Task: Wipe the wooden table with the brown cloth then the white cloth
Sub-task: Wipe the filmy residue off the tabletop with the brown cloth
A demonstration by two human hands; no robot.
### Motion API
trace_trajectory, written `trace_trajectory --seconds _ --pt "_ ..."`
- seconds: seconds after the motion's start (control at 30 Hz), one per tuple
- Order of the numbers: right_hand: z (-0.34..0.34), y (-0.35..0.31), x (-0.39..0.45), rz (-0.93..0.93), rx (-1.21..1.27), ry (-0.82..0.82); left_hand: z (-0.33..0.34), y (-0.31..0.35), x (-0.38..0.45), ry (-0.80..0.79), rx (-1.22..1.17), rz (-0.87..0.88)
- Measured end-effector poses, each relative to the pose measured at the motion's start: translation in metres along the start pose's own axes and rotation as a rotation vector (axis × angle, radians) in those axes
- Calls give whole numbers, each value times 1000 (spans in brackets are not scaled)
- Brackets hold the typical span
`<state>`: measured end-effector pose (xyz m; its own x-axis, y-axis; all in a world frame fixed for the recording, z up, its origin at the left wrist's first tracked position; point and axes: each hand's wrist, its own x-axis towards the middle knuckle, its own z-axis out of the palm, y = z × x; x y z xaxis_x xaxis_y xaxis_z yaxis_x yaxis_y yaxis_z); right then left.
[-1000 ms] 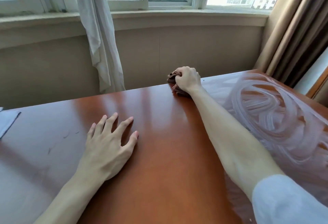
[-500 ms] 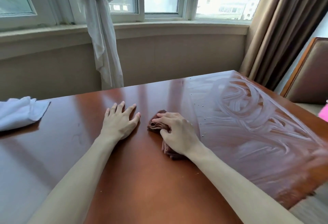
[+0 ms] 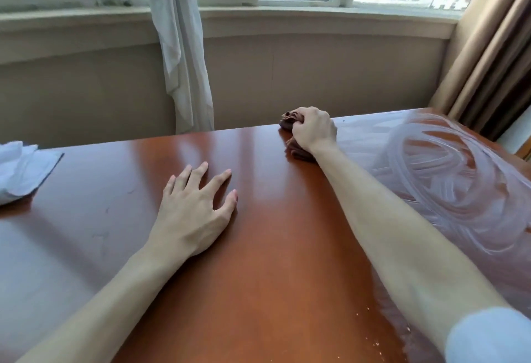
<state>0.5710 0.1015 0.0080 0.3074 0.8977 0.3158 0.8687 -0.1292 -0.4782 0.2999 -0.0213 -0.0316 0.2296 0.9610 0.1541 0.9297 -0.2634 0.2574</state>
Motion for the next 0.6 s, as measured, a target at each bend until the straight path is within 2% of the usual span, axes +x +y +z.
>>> trace_trajectory --seconds 0.1,0.2,0.33,0.5,0.6 --pt "7 0 22 24 -15 -13 -2 1 0 -2 -22 -13" --pt "2 -6 0 -32 -18 -46 -5 2 -3 -25 -27 -15" --pt "-23 -25 -82 -156 -1 -115 -15 1 2 -81 -90 -52" --pt "-47 -63 -215 -374 20 -235 -59 -7 -13 -100 -448 -25" --pt "-54 -84 -277 -514 75 -281 -83 -31 -32 -64 -415 -23"
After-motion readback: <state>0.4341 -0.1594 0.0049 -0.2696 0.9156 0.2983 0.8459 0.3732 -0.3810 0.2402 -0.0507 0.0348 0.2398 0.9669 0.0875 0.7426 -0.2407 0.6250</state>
